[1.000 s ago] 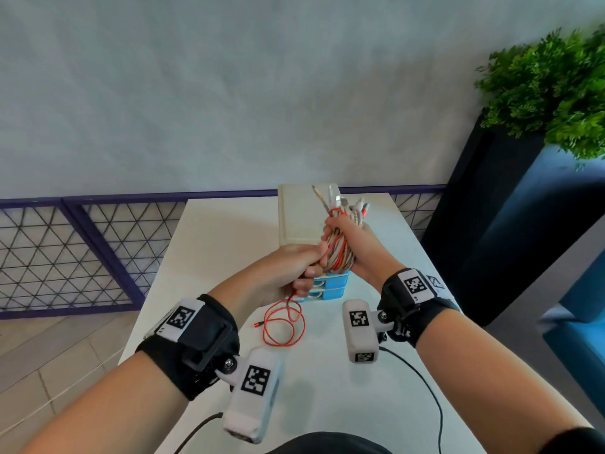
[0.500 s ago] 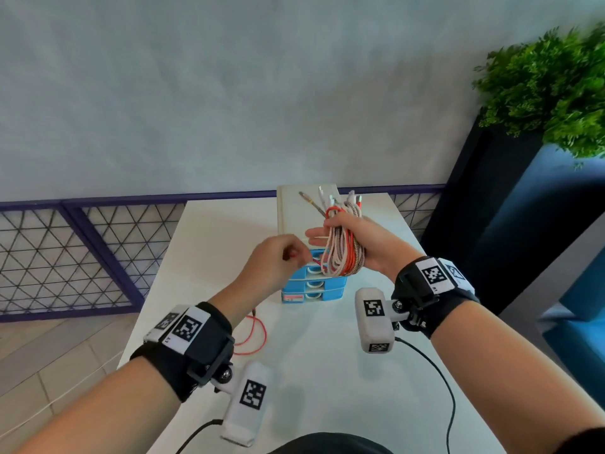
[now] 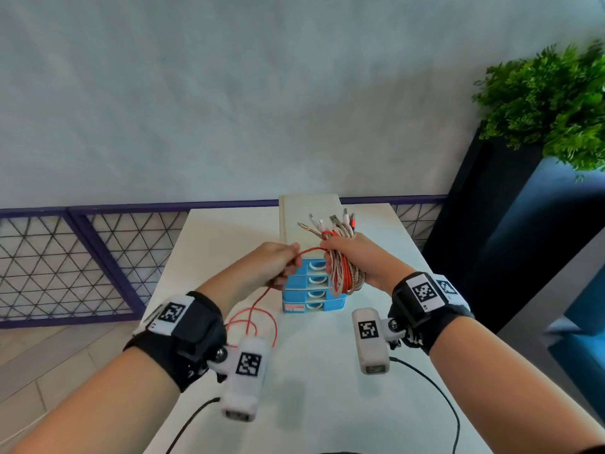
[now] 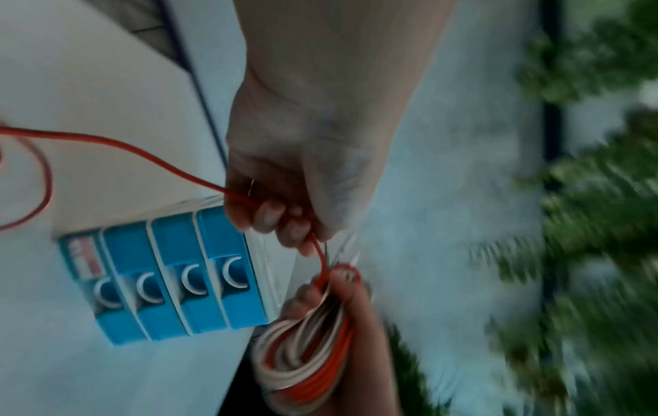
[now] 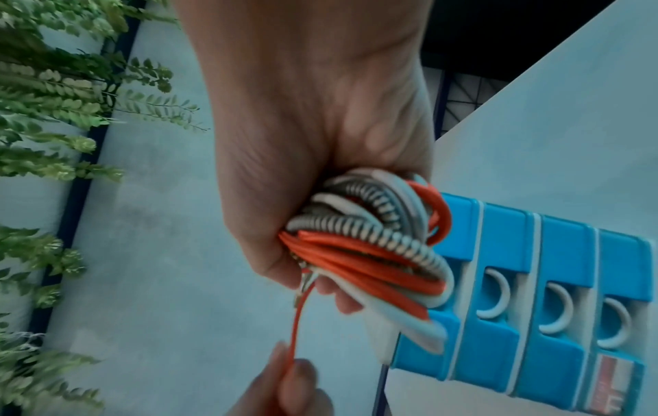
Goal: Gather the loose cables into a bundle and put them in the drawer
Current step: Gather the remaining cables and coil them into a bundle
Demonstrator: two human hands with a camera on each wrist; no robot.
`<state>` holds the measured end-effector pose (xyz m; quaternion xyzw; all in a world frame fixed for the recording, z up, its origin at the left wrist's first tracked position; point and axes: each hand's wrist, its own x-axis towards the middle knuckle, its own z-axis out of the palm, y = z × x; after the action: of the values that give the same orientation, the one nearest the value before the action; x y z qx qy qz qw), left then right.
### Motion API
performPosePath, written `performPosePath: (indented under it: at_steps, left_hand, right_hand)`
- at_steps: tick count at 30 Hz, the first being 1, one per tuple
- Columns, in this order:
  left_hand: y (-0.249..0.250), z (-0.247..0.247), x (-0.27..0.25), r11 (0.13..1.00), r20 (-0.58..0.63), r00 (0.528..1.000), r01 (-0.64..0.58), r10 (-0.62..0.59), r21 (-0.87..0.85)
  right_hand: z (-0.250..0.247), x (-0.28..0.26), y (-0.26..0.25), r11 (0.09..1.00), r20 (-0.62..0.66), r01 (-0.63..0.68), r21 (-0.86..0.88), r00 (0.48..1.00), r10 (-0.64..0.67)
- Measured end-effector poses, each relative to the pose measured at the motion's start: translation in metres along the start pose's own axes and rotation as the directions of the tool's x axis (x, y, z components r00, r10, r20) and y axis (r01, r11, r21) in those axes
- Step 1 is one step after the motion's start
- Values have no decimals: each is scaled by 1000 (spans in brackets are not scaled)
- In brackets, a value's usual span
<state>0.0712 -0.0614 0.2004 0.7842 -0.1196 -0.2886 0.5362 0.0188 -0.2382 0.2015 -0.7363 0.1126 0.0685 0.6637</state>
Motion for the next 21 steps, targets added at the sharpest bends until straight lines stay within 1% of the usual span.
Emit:
performPosePath:
  at_steps: [1,2,3,4,6,8,11,12,14,16,17,18,19,21]
  left_hand:
    - [1,-4,-1,973,78,995,83,-68,-213]
    - [1,-8,0,922,146,985,139,-92,-361]
    - [1,-11,1,873,201,975,176,-91,-456]
    - [-1,-12,2,835,243,967,192,-73,-515]
    - [-3,-10,2,799,280,960,189,-28,-570]
    - [-3,-3,0,805,268,963,174,-20,-567]
    - [-1,10,-1,842,200,979,135,-32,-522]
    - [0,13,0,852,186,982,124,-32,-509]
    - [1,18,3,866,163,986,105,-27,-488]
    - [1,20,3,886,136,991,79,-18,-457]
    - [2,20,3,898,123,992,67,-14,-435]
    - [3,20,3,915,113,993,59,-15,-400]
    - [4,21,3,935,106,994,57,-21,-351]
    - [5,23,2,963,111,993,62,-34,-263]
  right_hand:
    - [-1,2,1,1000,-30,18,1,999,-18]
    - [-1,3,3,1000,-50,30,3,998,-29]
    - [0,4,4,999,-64,38,10,997,-37]
    - [1,4,6,999,-72,46,11,996,-45]
    - [6,5,8,999,-89,53,9,995,-52]
    - [10,8,12,999,-101,43,-4,994,-43]
    - [17,12,15,999,-76,-3,31,997,6]
    - [19,12,14,996,-28,-16,82,999,19]
    - [20,9,13,975,109,-53,216,994,30]
    - [19,5,12,954,206,-104,283,977,45]
    - [18,6,13,951,212,-105,291,976,43]
    - [18,6,13,952,190,-92,291,981,37]
    - [17,8,14,959,148,-74,274,988,35]
    - [17,11,14,982,13,-39,185,999,37]
